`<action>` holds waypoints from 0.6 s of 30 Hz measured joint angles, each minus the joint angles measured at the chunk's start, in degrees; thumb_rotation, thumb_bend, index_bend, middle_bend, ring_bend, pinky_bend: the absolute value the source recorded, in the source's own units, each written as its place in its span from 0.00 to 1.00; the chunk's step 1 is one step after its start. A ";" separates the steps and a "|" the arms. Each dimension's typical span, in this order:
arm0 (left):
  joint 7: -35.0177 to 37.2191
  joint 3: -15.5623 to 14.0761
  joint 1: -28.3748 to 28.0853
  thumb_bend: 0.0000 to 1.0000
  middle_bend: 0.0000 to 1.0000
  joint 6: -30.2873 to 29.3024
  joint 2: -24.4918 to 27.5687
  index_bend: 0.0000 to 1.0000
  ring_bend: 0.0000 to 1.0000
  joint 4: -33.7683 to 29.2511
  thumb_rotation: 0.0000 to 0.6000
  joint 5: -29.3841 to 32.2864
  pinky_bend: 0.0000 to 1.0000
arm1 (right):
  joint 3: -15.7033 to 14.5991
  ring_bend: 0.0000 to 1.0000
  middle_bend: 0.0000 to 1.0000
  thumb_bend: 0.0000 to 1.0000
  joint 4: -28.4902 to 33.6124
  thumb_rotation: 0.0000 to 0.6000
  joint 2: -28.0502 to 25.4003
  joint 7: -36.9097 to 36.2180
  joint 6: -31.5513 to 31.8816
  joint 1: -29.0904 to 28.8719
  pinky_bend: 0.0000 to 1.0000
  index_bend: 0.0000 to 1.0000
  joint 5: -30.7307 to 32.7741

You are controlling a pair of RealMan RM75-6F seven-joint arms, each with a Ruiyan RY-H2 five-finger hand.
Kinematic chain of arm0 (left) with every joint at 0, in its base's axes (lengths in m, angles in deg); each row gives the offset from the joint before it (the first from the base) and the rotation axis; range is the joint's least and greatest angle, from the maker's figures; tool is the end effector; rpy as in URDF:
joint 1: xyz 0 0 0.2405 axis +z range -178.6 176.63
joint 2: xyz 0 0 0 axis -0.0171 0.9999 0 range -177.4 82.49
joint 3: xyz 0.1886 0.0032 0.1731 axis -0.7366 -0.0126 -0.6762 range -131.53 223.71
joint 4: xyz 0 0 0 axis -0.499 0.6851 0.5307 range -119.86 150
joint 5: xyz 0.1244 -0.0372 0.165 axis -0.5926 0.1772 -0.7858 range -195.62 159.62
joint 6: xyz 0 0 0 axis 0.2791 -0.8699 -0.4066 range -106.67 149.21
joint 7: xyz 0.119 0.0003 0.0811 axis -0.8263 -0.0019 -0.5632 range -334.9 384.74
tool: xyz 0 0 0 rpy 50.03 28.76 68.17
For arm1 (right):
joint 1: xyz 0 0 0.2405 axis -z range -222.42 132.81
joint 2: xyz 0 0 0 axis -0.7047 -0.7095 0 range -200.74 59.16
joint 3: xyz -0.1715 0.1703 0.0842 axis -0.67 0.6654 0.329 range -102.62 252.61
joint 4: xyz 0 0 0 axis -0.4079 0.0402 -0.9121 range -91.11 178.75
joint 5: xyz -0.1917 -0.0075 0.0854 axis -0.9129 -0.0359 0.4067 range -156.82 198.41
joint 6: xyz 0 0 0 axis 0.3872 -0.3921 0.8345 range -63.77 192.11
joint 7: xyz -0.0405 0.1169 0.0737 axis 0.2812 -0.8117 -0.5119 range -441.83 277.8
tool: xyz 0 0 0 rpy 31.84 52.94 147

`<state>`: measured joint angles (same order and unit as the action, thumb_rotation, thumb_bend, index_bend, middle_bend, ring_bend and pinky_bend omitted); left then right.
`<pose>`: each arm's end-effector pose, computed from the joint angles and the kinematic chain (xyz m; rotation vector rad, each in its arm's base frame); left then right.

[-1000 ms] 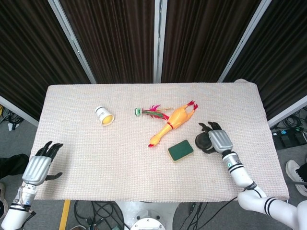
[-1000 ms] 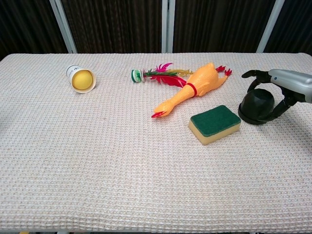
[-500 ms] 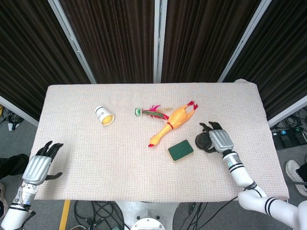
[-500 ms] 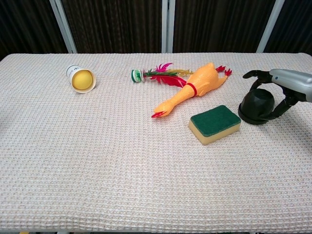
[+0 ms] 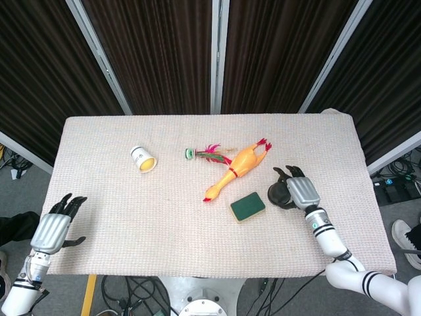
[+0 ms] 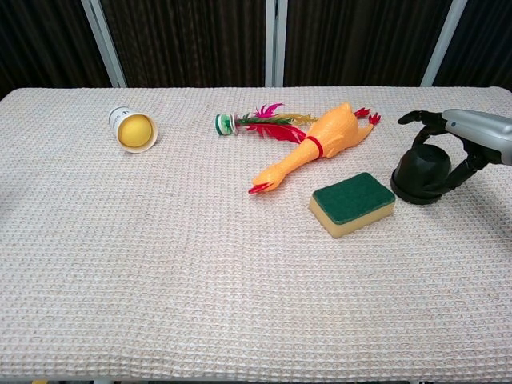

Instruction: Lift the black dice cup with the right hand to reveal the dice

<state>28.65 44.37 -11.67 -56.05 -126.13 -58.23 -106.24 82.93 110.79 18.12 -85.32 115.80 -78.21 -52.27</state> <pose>-0.3379 0.1996 0.0755 -1.5936 -0.9622 -0.8397 -0.2616 -0.3442 0.0029 1.7000 -1.1385 0.8514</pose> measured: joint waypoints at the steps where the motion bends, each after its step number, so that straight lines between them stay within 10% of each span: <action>1: -0.02 0.00 0.00 0.03 0.11 0.00 -0.01 0.09 0.02 -0.02 1.00 -0.01 0.21 | 0.09 0.00 0.37 0.10 0.13 1.00 -0.06 -0.04 0.19 0.03 0.00 0.10 -0.03; 18: -0.36 -0.04 -0.09 0.03 0.11 -0.02 0.03 0.09 0.02 -0.23 1.00 -0.17 0.21 | 2.35 0.00 0.37 0.10 6.76 1.00 -5.75 -1.05 6.34 1.51 0.00 0.10 -1.29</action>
<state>28.29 44.33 -11.76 -56.08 -126.10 -58.46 -106.41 85.28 117.54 12.36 -86.37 122.14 -76.70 -53.56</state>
